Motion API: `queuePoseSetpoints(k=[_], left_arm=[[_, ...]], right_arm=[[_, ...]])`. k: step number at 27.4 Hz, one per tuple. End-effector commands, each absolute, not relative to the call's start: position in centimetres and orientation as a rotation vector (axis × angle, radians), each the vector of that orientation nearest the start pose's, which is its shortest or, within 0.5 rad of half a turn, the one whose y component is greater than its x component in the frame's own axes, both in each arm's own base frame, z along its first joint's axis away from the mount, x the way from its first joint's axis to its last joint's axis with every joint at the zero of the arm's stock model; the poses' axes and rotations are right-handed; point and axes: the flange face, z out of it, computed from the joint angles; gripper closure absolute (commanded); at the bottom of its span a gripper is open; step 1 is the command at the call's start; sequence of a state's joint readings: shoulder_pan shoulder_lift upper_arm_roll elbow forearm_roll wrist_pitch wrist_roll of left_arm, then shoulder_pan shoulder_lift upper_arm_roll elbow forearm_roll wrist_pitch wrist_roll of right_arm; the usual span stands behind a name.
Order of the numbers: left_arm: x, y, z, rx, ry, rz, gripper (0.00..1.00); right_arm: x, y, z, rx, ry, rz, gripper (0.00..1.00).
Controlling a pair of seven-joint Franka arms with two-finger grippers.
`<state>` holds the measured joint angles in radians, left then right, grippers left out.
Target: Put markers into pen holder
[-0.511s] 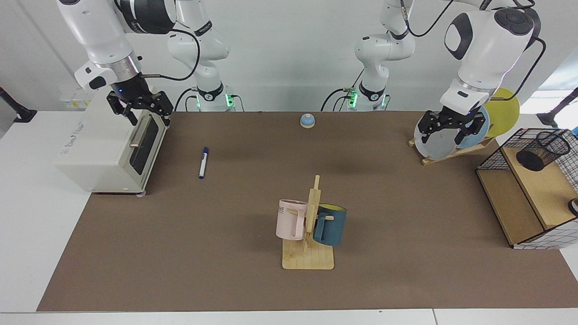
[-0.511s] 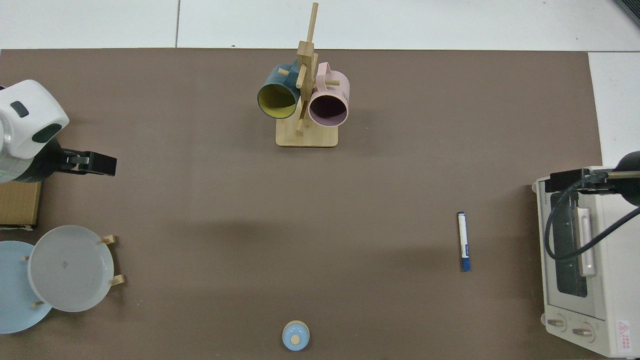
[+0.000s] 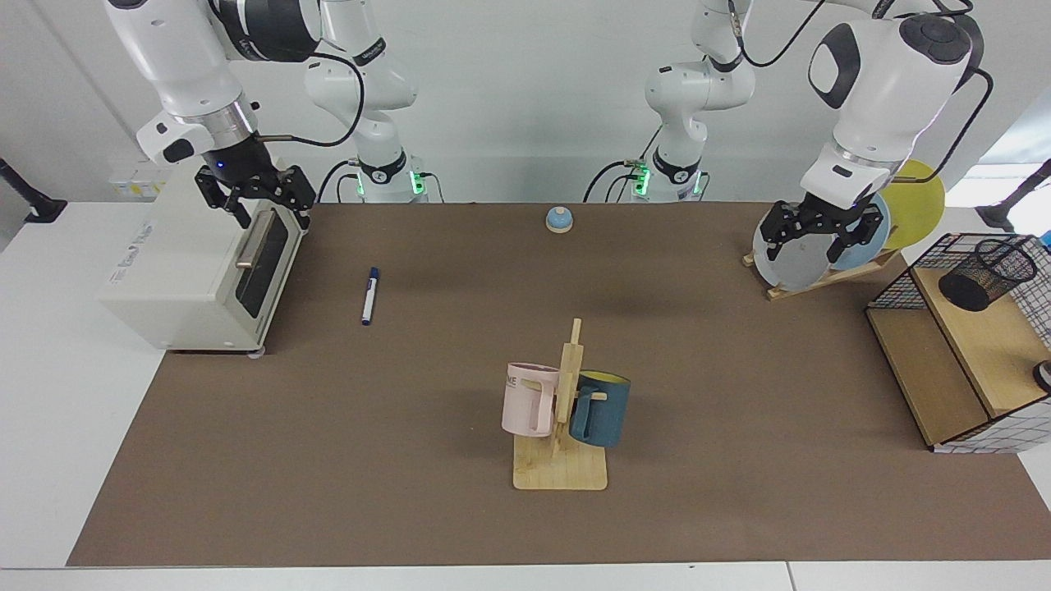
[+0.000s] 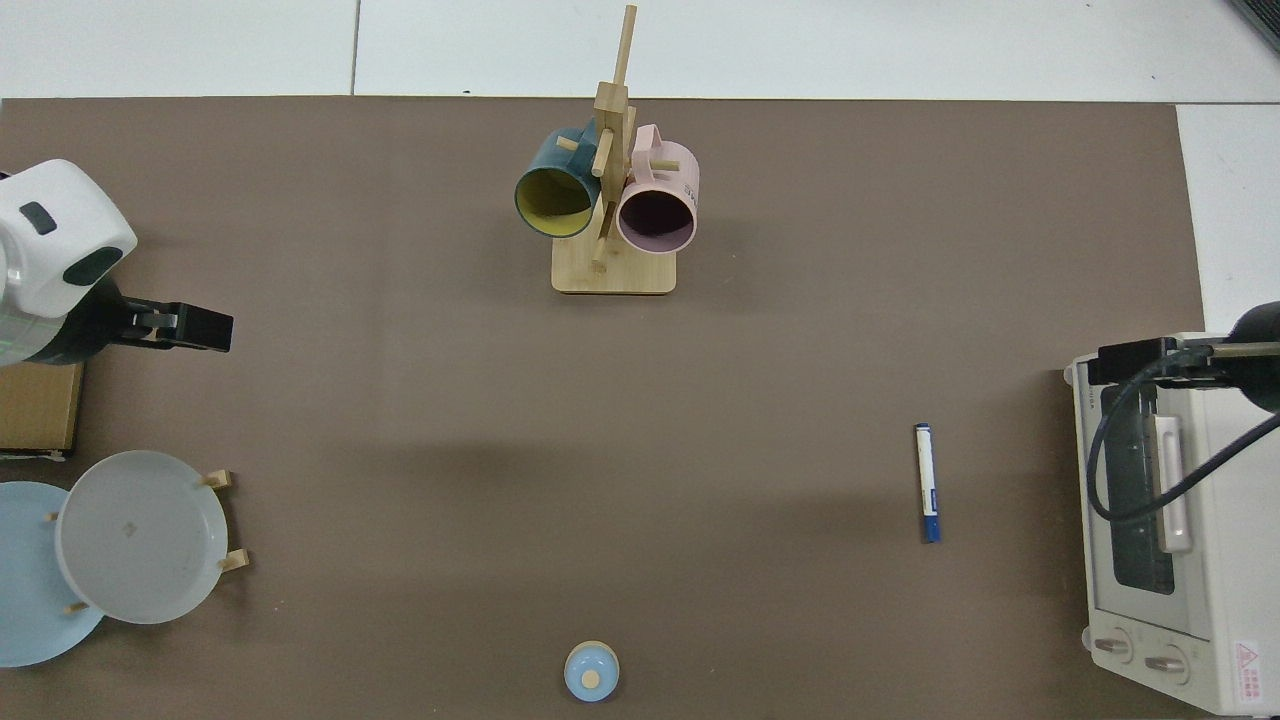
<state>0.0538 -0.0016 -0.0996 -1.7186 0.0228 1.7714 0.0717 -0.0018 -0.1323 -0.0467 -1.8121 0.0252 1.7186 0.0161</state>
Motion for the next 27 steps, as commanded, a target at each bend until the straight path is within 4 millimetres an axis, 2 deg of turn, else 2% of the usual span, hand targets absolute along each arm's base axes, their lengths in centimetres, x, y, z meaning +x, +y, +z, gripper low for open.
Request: queuePoseSetpoints(k=[1,7,13,21,27], left_arm=[[56.1,-2.4,57.7,-3.121,0.183,-0.084,0.00],[56.1,-2.4,57.6,-3.120,0.188,-0.084,0.00],[56.1,-2.5,57.7,-3.120,0.190,-0.086,0.00],[56.0,-2.5,57.6,-3.120,0.190,-0.079,0.00],[55.9,-2.7,57.5,-3.120,0.197,-0.074,0.00]], right_arm=[[52.3,-1.8,59.5,-3.100,0.097,-0.074,0.00],[52.2,-2.0,59.4,-3.107,0.106,-0.079,0.00],[52.2,-0.5,58.3,-3.108,0.055,-0.074,0.00],[51.7,0.0,53.8,-3.108,0.039,-0.047,0.00],[51.5,1.0,49.3,-3.110,0.038,-0.016,0.00]])
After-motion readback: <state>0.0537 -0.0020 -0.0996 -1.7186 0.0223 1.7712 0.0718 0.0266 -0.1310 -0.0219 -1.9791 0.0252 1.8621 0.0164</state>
